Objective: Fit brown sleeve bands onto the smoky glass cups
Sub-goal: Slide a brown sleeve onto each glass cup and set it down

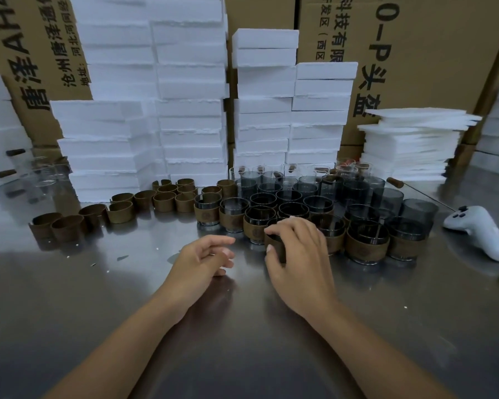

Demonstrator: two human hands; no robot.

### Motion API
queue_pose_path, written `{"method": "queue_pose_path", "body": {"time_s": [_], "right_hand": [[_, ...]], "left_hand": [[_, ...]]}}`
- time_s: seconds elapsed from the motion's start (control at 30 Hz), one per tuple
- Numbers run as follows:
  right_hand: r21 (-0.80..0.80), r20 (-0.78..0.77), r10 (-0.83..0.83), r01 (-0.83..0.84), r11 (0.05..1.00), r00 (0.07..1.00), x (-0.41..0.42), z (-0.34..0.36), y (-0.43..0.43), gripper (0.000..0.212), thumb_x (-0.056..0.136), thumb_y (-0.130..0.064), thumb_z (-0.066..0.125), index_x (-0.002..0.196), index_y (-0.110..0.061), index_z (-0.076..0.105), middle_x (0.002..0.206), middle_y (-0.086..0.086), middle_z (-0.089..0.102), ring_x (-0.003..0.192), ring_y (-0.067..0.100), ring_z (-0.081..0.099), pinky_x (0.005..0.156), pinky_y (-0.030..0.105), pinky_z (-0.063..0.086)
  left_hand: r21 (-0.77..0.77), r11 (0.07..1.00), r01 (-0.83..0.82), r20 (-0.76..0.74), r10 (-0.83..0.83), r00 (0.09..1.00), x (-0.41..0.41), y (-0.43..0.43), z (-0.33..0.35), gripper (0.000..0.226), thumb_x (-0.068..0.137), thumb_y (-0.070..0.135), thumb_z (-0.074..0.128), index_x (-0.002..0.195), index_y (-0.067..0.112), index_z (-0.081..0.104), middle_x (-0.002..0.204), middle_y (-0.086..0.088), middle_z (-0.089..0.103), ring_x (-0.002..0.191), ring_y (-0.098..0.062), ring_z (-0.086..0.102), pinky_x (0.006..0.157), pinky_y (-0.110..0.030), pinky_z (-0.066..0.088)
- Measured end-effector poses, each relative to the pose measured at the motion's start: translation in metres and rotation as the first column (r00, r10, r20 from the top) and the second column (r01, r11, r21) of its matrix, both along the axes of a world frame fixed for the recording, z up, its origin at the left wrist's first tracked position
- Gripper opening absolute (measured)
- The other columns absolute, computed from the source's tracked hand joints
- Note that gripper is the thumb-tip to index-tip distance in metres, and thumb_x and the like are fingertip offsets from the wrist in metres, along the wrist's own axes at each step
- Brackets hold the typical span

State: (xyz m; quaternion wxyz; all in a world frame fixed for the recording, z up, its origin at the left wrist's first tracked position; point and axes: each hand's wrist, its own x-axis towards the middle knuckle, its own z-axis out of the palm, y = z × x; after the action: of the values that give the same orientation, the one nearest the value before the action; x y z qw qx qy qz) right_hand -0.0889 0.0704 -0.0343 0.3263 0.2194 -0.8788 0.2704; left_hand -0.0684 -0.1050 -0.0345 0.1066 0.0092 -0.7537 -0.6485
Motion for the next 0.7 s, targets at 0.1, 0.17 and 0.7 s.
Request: {"method": "queue_pose_path", "body": {"time_s": [0.1,0.17,0.7], "right_hand": [[-0.043,0.015,0.036,-0.035,0.998,0.999,-0.02,0.018,0.003,0.021,0.09,-0.018,0.057,0.11,-0.02,0.063,0.11,-0.008,0.054,0.111,0.007,0.042,0.097,0.021,0.023],[-0.093,0.067,0.032,-0.026,0.995,0.997,-0.041,0.034,0.008,0.022,0.091,-0.02,0.056,0.112,-0.021,0.062,0.112,-0.008,0.054,0.111,0.007,0.044,0.097,0.022,0.027],[0.177,0.654,-0.31,0.259,0.95,0.69,-0.193,0.059,0.045,0.024,0.093,-0.021,0.047,0.073,-0.009,0.052,0.081,0.01,0.05,0.076,0.028,0.049,0.076,0.037,0.043]], "left_hand": [[0.013,0.999,-0.044,-0.018,0.045,0.999,-0.006,-0.002,-0.002,0.022,0.094,0.002,0.054,0.098,0.018,0.068,0.08,-0.003,0.069,0.071,-0.009,0.066,0.064,-0.019,0.053],[0.017,0.998,-0.061,-0.024,0.061,0.998,-0.01,-0.003,-0.005,0.023,0.093,0.001,0.053,0.096,0.018,0.068,0.076,0.0,0.069,0.071,-0.011,0.066,0.062,-0.019,0.052],[0.031,0.999,-0.038,-0.085,0.04,0.996,-0.033,-0.008,-0.019,0.027,0.089,-0.003,0.056,0.086,0.019,0.071,0.072,-0.003,0.068,0.066,-0.012,0.066,0.056,-0.018,0.05]]}}
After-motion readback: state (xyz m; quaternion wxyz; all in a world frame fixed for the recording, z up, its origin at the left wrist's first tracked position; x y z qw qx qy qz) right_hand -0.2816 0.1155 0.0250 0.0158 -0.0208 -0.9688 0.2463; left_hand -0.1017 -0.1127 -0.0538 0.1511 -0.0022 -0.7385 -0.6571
